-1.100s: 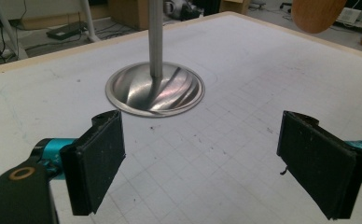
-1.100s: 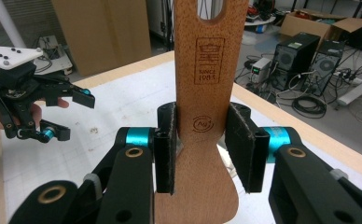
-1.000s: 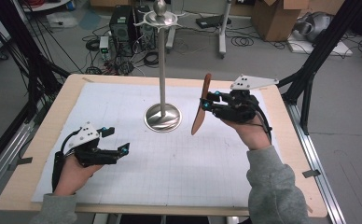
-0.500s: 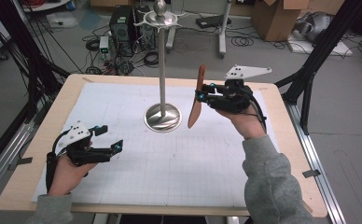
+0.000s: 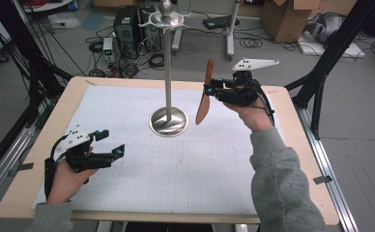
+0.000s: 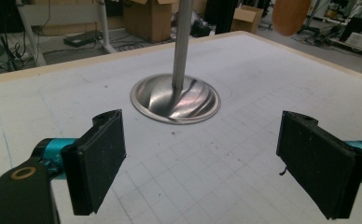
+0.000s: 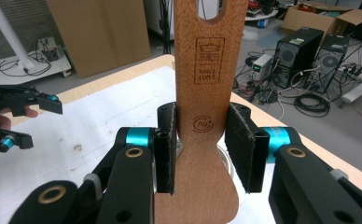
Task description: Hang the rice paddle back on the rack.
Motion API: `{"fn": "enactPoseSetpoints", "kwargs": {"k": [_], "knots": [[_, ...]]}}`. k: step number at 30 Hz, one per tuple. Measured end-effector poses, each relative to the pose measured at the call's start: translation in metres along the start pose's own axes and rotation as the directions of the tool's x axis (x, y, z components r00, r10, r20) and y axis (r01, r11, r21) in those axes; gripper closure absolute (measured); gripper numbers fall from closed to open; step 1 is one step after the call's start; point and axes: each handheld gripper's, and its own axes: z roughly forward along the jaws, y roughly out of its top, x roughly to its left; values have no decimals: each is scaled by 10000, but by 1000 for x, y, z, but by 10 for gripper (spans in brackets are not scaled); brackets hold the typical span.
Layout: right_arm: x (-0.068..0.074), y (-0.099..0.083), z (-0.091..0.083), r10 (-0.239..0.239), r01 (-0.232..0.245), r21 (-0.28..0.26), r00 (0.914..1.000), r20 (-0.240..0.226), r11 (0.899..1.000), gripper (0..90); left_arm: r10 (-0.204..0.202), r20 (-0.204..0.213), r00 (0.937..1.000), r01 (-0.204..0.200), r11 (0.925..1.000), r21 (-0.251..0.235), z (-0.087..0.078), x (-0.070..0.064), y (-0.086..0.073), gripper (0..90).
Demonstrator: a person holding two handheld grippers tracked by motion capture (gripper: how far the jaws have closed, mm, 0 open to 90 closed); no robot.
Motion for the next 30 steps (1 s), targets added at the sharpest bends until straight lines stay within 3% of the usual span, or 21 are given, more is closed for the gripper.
{"fn": "enactPoseSetpoints", "kwargs": {"k": [12,18,25,30], "knots": [[2,20,3,-233,233,-19,9997,90,9997,648,-53,30,10000,53,10000,-24,0,1,-1,160],[3,32,5,-329,328,-159,9994,-99,9993,648,-64,134,9999,63,10000,58,1,1,-3,161],[3,44,10,-392,389,-156,9991,-180,9991,648,-27,-90,10000,29,9995,319,1,5,-8,161],[-1,51,14,-428,425,-201,9990,-163,9989,648,6,-133,9999,-3,9997,230,-2,5,-7,161]]}}
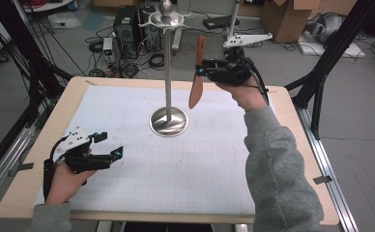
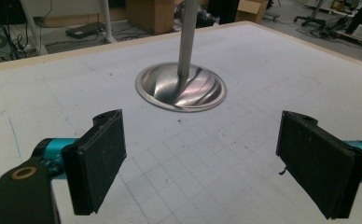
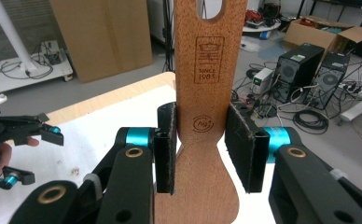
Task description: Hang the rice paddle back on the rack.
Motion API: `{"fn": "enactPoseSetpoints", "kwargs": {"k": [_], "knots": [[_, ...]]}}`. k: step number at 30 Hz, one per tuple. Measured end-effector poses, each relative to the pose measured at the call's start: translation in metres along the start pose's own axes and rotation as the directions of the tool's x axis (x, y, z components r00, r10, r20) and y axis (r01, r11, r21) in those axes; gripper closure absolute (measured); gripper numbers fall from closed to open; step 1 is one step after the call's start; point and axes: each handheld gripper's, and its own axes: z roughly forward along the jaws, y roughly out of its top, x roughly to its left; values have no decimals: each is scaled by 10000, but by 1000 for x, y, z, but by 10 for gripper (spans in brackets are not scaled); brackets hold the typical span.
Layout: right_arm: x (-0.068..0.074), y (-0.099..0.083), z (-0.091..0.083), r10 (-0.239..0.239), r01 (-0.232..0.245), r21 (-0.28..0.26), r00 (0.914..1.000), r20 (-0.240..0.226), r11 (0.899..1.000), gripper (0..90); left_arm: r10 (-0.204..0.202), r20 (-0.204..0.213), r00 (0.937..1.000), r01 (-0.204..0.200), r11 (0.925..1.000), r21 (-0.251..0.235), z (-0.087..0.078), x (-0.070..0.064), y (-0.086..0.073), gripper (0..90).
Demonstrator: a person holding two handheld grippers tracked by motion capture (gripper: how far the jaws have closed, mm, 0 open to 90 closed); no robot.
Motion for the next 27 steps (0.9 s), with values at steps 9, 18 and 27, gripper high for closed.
{"fn": "enactPoseSetpoints", "kwargs": {"k": [9,18,27], "knots": [[-5,10,3,-66,64,-117,9999,-114,9999,648,-124,-75,9999,124,9999,33,-2,4,-2,160],[-5,18,5,-152,155,-184,9998,154,9997,648,-92,-111,9999,92,9999,-41,-5,5,-1,160],[-5,22,11,-18,21,-397,10000,85,9992,648,-125,-44,9999,126,9999,23,-4,5,-2,161]]}}
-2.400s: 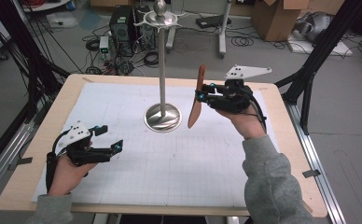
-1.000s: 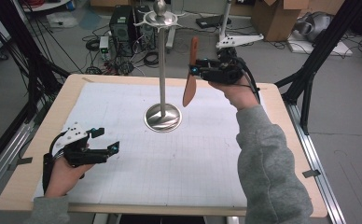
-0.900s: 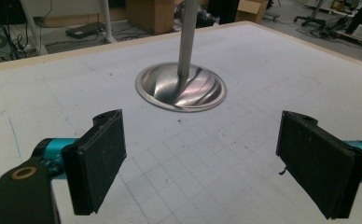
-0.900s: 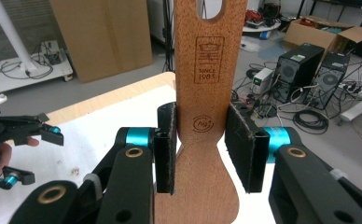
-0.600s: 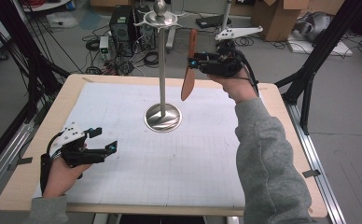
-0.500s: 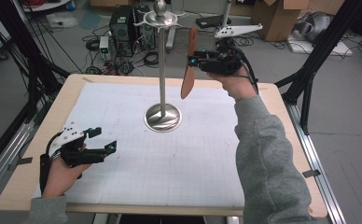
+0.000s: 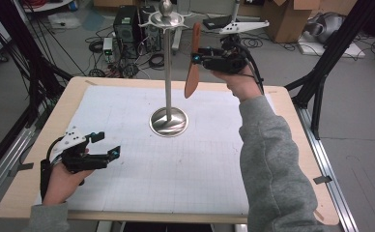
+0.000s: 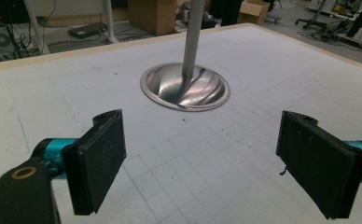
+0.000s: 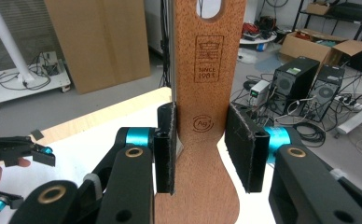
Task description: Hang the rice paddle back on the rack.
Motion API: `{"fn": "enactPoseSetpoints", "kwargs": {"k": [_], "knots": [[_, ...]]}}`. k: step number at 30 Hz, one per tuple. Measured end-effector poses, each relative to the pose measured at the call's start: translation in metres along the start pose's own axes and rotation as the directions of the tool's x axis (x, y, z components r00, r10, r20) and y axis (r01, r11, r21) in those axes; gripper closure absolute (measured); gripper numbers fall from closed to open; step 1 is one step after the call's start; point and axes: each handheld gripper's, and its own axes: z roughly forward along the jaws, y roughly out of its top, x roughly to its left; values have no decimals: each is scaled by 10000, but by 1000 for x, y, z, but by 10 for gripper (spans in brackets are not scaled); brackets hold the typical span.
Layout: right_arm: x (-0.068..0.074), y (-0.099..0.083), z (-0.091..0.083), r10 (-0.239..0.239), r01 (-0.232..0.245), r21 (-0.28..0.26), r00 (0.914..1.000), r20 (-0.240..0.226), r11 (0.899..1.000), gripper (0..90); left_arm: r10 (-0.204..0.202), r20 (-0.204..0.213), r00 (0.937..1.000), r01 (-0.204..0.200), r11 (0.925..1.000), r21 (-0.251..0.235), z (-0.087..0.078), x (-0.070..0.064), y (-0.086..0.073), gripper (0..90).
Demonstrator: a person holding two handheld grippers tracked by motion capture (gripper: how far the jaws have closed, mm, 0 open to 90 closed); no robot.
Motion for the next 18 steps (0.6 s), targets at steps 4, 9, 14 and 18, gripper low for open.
{"fn": "enactPoseSetpoints", "kwargs": {"k": [4,9,14,18], "knots": [[-1,0,0,0,1,-57,10000,25,10000,648,-26,16,10000,26,10000,-5,0,0,0,161],[1,4,-2,-5,6,-132,10000,45,9999,648,-51,-29,10000,51,10000,24,-1,1,-1,161],[2,6,-1,-66,66,-133,10000,27,9999,648,-59,-49,10000,59,10000,16,-2,2,-1,161],[2,7,0,-44,44,-156,10000,24,9999,648,-67,-39,10000,67,10000,35,-2,3,-1,161]]}}
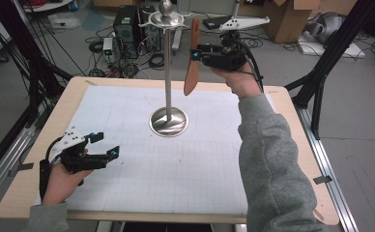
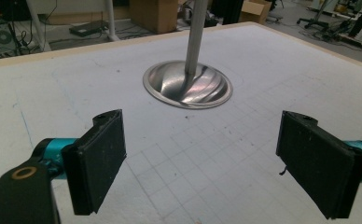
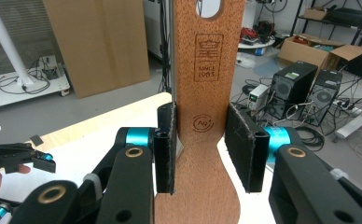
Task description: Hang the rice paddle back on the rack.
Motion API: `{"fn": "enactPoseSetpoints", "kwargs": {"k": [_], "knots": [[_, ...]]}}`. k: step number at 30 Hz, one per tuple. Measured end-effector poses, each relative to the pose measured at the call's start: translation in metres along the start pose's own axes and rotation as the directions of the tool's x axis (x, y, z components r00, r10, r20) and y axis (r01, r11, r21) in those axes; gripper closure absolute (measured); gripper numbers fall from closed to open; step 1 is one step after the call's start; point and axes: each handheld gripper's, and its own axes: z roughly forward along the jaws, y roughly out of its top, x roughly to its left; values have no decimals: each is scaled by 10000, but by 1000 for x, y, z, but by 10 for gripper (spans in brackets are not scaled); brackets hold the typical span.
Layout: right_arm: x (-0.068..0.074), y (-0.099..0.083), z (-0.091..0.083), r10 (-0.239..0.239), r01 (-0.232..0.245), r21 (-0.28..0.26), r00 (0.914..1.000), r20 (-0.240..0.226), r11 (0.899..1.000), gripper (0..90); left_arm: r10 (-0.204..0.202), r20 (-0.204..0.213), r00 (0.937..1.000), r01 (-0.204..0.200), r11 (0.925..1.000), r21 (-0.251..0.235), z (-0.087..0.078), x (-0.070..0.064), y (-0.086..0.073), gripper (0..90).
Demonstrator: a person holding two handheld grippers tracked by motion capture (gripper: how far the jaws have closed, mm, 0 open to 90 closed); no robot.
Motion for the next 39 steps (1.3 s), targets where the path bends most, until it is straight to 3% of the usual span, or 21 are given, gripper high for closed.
{"fn": "enactPoseSetpoints", "kwargs": {"k": [20,39], "knots": [[6,3,10,-241,240,-27,9995,-205,9997,648,-22,-90,10000,22,10000,59,-3,3,-1,163],[6,2,18,-267,269,293,9996,-98,9992,647,31,-43,10000,-31,9999,136,-3,3,-1,164]]}}
